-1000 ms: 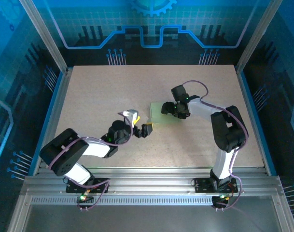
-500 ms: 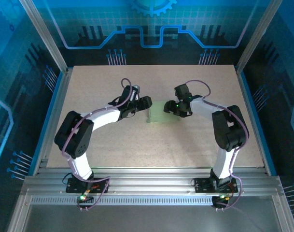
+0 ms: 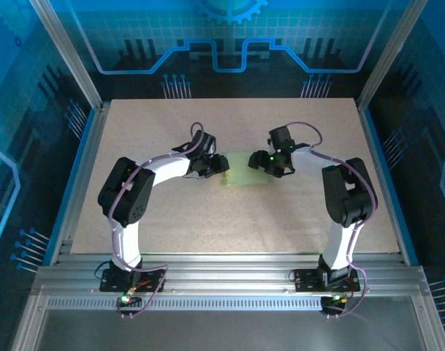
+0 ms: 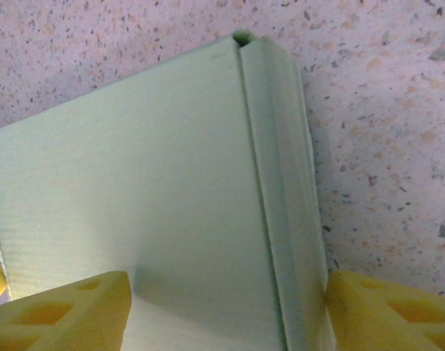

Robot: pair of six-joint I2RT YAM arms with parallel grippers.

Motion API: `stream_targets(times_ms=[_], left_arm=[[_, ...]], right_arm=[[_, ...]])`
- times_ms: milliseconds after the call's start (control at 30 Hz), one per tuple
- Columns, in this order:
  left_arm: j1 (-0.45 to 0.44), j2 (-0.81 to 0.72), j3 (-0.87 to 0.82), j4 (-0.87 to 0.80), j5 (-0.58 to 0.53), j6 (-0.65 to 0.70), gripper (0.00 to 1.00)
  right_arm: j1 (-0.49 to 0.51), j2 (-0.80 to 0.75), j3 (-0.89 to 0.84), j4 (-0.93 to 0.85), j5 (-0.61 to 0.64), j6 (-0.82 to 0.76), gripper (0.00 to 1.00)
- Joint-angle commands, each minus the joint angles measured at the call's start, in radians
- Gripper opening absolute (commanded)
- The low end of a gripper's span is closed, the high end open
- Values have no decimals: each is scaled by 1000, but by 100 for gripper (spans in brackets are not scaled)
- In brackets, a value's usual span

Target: Fold the paper box

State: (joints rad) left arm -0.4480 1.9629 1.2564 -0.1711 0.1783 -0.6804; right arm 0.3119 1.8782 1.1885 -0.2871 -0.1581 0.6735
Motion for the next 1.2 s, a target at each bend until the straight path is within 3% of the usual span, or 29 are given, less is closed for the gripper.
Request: stream_targets(times_ms=[0,200,400,767,933,1167], left_arm=[[12,39,18,-36,41,-16,38],[29,51,-2,-14,68,-15,30],[43,53,-30,9,87,-11,28],[55,58,-69,57,116,-11,27],[68,62,-92,73,118,-20,21],[83,52,-127,100,129,-31,21]], right_arm=[[-23,-13,-30,32,-46,3,72],[-61,-32,-55,87,-93,14,80],[-93,-10,-67,140,-180,34,85],[-121,58,-93,286,-402,90,83],[-126,68,-96,295,-425,86,83],[-141,41,-134,318,-392,98,83]])
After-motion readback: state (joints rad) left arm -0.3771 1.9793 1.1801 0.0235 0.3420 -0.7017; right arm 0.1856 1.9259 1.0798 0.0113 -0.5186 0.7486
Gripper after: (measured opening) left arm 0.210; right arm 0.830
